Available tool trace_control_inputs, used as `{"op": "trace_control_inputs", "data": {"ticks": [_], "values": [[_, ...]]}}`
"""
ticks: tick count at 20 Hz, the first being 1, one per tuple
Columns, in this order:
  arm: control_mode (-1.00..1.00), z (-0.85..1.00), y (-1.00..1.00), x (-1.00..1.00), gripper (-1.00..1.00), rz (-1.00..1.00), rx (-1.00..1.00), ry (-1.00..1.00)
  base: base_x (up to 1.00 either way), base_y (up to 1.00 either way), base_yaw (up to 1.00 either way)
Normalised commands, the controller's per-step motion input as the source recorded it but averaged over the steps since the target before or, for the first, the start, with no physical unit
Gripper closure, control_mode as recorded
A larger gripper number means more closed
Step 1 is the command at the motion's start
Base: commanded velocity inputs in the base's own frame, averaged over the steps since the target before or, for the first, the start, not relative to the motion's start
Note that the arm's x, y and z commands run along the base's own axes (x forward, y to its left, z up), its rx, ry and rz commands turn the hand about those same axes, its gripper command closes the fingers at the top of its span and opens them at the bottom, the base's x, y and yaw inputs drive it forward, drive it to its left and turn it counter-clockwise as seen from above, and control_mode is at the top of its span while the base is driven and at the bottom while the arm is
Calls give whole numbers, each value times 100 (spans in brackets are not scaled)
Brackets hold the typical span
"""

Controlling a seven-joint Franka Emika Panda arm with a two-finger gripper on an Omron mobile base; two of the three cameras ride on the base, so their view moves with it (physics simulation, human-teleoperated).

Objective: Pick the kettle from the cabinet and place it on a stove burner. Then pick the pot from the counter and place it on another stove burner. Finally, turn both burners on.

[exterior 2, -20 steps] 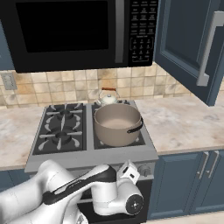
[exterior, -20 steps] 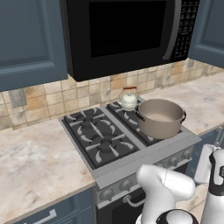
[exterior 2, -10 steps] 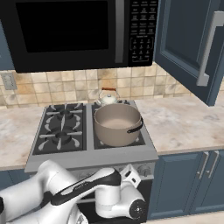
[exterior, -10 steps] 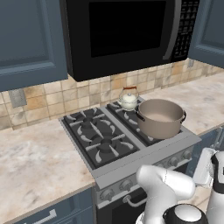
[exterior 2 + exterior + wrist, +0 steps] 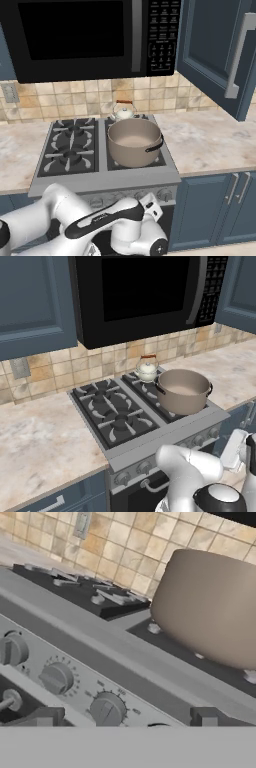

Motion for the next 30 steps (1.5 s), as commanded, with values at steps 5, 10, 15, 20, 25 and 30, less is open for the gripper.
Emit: {"op": "trace_control_inputs", "data": {"ticks": [5, 10, 15, 20, 25, 30], "values": [[-100, 0, 0, 5, -100, -4, 8, -3, 0, 0, 0], [-100, -1, 0, 13, -100, -3, 6, 0, 0, 0, 0], [-100, -7, 0, 22, -100, -1, 1, 0, 0, 0, 0], [-100, -14, 0, 7, -100, 0, 1, 0, 0, 0, 0], [-100, -21, -1, 3, -100, 0, 2, 0, 0, 0, 0], [-100, -12, -4, 6, -100, -1, 5, 0, 0, 0, 0]]}}
